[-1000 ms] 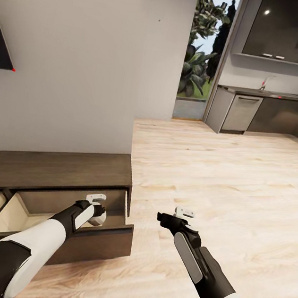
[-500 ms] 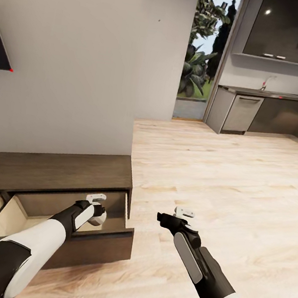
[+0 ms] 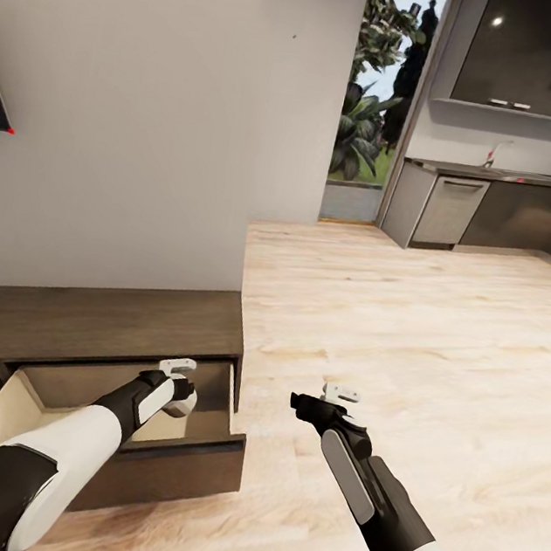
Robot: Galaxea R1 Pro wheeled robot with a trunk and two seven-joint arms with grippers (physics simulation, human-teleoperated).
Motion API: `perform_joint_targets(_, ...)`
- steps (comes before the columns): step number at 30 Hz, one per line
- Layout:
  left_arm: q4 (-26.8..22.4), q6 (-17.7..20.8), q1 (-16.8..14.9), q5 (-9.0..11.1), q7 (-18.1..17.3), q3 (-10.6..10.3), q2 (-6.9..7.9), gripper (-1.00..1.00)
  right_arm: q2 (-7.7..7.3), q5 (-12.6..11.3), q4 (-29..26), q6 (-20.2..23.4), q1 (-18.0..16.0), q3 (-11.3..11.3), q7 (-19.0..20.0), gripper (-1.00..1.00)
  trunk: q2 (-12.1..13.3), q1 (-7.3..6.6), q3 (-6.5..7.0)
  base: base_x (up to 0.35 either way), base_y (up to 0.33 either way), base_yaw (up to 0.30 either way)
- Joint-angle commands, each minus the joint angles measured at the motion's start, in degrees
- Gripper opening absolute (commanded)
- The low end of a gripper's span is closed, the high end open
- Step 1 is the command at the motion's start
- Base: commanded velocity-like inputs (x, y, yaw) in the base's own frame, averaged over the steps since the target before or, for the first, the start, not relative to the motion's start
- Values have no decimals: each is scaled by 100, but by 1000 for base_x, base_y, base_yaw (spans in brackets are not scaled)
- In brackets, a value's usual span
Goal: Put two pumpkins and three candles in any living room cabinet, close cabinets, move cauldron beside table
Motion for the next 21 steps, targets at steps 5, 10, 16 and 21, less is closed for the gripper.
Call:
perform_joint_targets(5, -12, 24, -2, 58, 41, -48, 4, -100, -7, -52, -9, 5, -6, 19, -56, 100, -2, 1, -5, 56, 0, 0)
perform_joint_targets(10, -12, 24, -2, 59, 41, -48, 4, -100, -7, -52, -9, 5, -6, 19, -56, 100, -2, 1, -5, 91, 0, 0)
perform_joint_targets(16, -12, 24, -2, 59, 41, -48, 4, -100, -7, -52, -9, 5, -6, 19, -56, 100, -2, 1, -5, 16, 0, 0)
perform_joint_targets(21, -12, 24, -2, 59, 41, -48, 4, -100, -7, -52, -9, 5, -6, 19, -56, 100, -123, 67, -59, 1, 0, 0)
